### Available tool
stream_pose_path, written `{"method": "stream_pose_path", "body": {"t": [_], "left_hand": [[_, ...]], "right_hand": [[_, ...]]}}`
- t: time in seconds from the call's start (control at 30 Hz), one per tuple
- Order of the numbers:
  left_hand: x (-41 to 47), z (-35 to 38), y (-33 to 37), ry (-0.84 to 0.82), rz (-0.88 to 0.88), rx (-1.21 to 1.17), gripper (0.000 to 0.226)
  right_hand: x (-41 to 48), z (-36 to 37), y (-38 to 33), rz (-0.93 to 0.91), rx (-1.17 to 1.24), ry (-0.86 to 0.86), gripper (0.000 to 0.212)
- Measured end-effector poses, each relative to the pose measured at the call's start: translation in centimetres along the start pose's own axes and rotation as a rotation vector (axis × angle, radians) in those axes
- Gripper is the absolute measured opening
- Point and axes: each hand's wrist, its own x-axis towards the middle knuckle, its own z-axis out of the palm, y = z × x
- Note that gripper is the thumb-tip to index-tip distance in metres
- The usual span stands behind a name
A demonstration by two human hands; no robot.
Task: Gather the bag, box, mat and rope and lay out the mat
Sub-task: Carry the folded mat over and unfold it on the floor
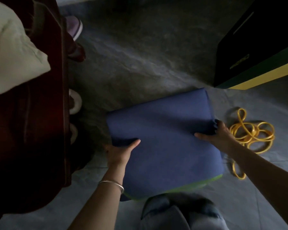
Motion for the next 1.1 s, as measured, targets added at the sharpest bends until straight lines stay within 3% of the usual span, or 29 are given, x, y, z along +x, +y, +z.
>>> {"method": "stream_pose_path", "body": {"t": [0.07, 0.23, 0.37, 0.43, 0.5, 0.6, 0.7, 0.93, 1.1], "left_hand": [[1.5, 0.1, -0.6, -0.068, -0.01, -0.039, 0.094], [5.5, 2.0, -3.4, -0.015, 0.139, -0.066, 0.102], [3.7, 1.5, -1.5, -0.05, 0.145, -0.13, 0.069], [4.2, 1.5, -1.9, -0.084, 0.168, -0.108, 0.081], [4.6, 1.3, -2.1, -0.162, 0.117, -0.108, 0.087], [4.4, 0.9, -2.0, -0.279, -0.037, -0.189, 0.055], [4.3, 0.6, -1.7, -0.335, -0.084, -0.194, 0.042], [2.5, -0.8, -1.2, -0.185, -0.014, -0.229, 0.063], [-1.7, -5.3, 1.6, -0.196, 0.079, -0.216, 0.071]], "right_hand": [[1.4, 0.5, 1.1, 0.013, -0.03, -0.004, 0.145], [2.2, 0.6, 1.0, 0.036, -0.141, 0.009, 0.141], [2.9, 0.7, 0.8, 0.036, -0.154, 0.03, 0.145], [3.4, 0.3, 0.6, 0.028, -0.184, 0.017, 0.144], [3.8, 0.3, 0.8, 0.03, -0.146, -0.027, 0.143], [3.7, 0.5, 1.2, 0.048, -0.068, -0.029, 0.144], [3.0, 0.7, 0.9, 0.053, 0.064, -0.027, 0.124], [1.7, -0.4, 0.3, -0.012, 0.059, -0.024, 0.106], [-3.8, -3.9, -2.1, -0.044, 0.109, 0.014, 0.108]]}}
